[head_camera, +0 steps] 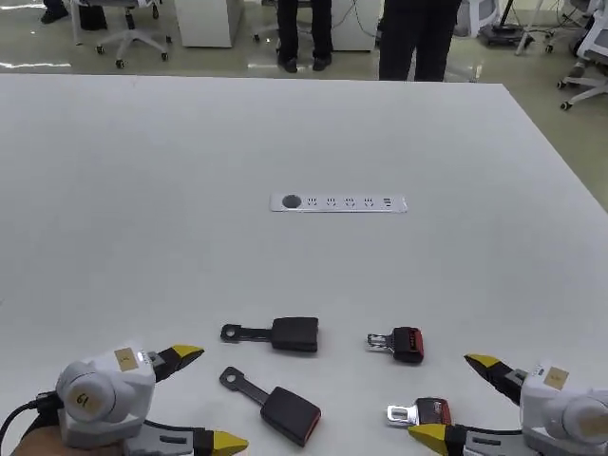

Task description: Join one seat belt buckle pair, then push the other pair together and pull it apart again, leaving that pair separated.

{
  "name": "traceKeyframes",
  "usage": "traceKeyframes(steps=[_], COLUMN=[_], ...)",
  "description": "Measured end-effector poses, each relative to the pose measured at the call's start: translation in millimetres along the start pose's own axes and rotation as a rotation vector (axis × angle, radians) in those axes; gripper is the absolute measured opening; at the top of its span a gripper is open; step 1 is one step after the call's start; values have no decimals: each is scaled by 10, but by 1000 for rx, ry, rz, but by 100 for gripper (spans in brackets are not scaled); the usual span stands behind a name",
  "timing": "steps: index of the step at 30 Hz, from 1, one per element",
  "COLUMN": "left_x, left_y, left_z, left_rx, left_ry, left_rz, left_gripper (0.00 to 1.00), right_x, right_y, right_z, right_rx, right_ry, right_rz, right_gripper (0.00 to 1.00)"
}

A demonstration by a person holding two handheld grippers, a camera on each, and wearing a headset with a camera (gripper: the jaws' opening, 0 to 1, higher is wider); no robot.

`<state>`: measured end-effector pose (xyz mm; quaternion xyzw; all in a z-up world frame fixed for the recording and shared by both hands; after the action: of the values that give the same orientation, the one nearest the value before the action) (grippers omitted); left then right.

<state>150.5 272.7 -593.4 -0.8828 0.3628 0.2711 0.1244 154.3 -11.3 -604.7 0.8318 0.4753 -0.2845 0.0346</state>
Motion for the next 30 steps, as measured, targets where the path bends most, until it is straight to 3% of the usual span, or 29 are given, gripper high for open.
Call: traceKeyframes(steps=[15, 24, 30], left_x=[250, 429, 558], left_y=[212, 313, 334], left_z=[-89, -31, -19], left_rx=[145, 249, 284], left_ry=[-47, -77, -81], left_rz=[109, 193, 230], left_gripper=[82, 79, 78], right_x=[112, 171, 196], right_y=[-25, 24, 7], right_z=[68, 152, 163], right_rx=[-15, -19, -25], right_ry=[-72, -114, -138], right_rz=[-71, -121, -152], right_gripper=[84, 82, 79])
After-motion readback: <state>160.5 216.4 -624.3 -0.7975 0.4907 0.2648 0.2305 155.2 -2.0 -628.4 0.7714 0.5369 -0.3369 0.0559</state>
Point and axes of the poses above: the centre of the closed fingertips' face, and the gripper's own axes: x roughly forward along the fingers, y roughly to its right, z roughly out of its underside, the point moved 2 cm from there along -x, roughly backward along the fingers, and after that the axes turned 14 degrees about -z, right-handed, at the moved point
